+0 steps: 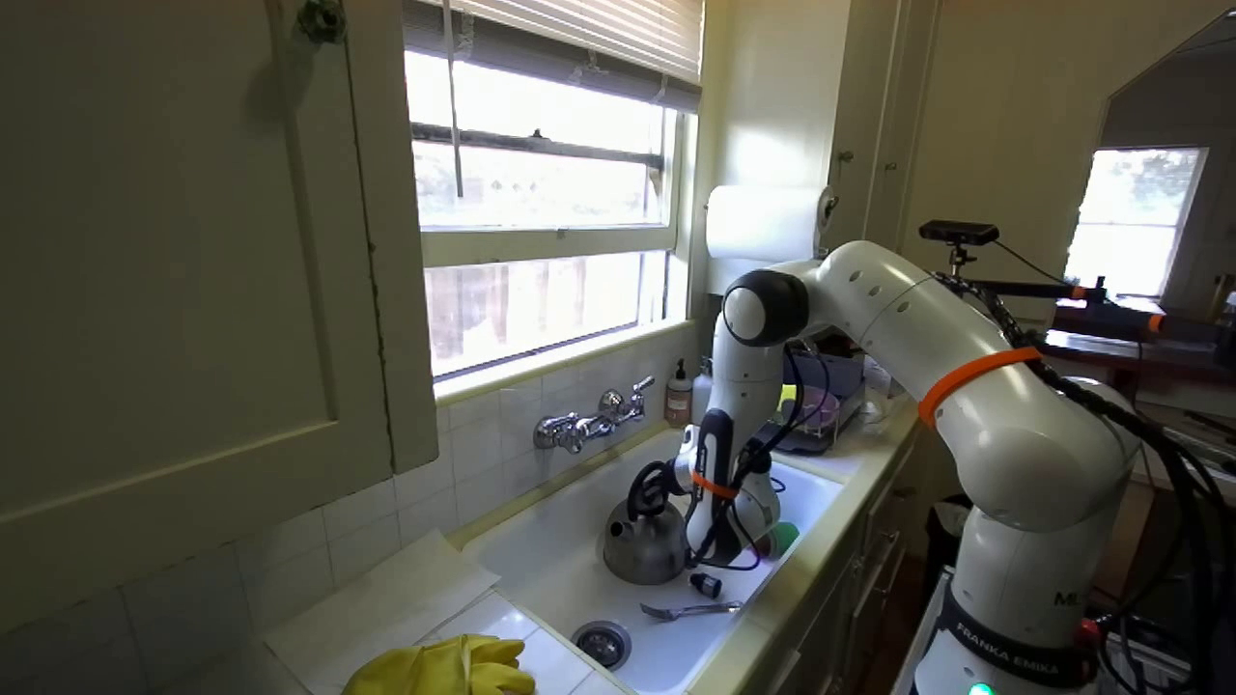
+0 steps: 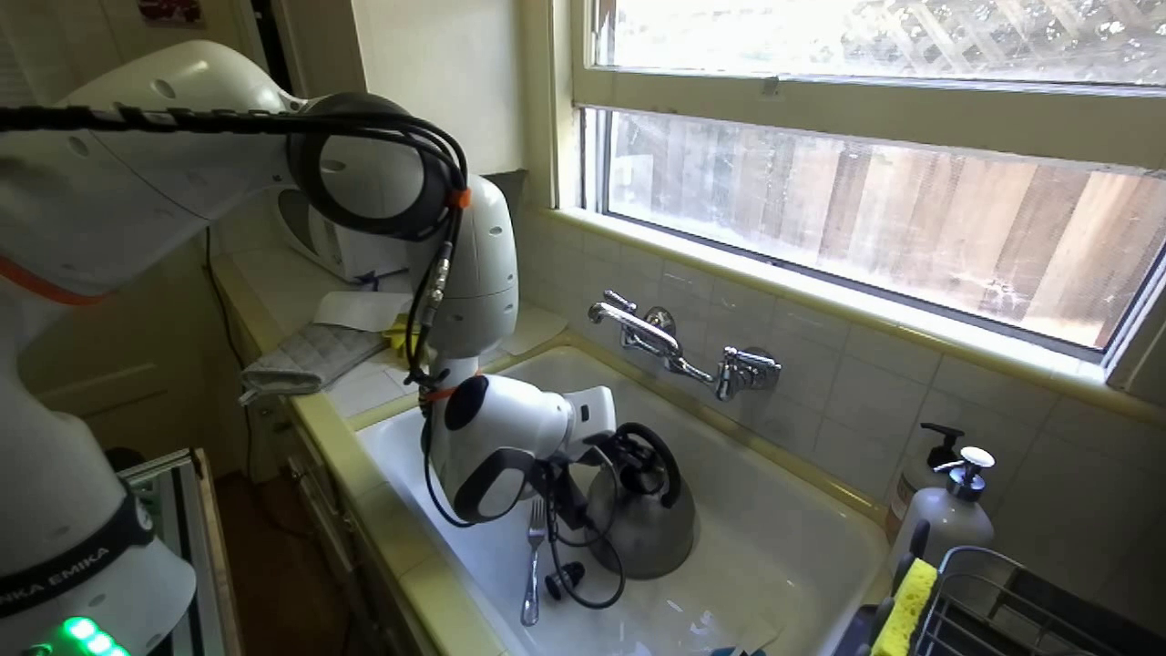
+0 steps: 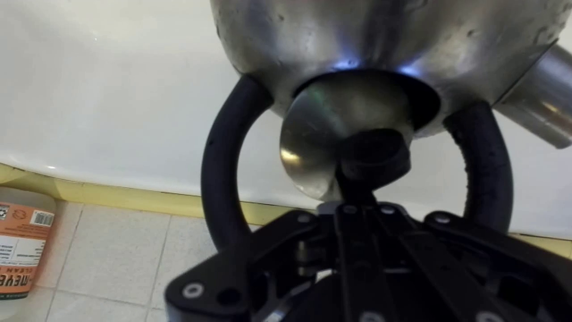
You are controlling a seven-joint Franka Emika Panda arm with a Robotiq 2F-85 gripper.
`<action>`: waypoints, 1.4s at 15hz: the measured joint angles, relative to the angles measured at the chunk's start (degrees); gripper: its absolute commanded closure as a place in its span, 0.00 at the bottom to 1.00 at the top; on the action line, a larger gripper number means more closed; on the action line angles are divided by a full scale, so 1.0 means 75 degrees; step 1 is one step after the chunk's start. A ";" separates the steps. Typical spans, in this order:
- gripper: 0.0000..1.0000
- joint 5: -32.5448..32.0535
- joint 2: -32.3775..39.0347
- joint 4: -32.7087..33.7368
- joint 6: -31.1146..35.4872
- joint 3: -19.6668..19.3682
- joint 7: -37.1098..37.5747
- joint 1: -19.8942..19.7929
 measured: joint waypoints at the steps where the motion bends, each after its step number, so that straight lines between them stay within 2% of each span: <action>1: 1.00 0.0000 0.0000 0.0016 -0.0019 -0.0002 0.0004 0.0000; 8: 1.00 0.0009 -0.0037 0.0055 -0.0182 -0.0026 0.0007 0.0002; 21: 1.00 0.0272 -0.0749 0.0006 -0.1951 0.0031 0.0208 0.0062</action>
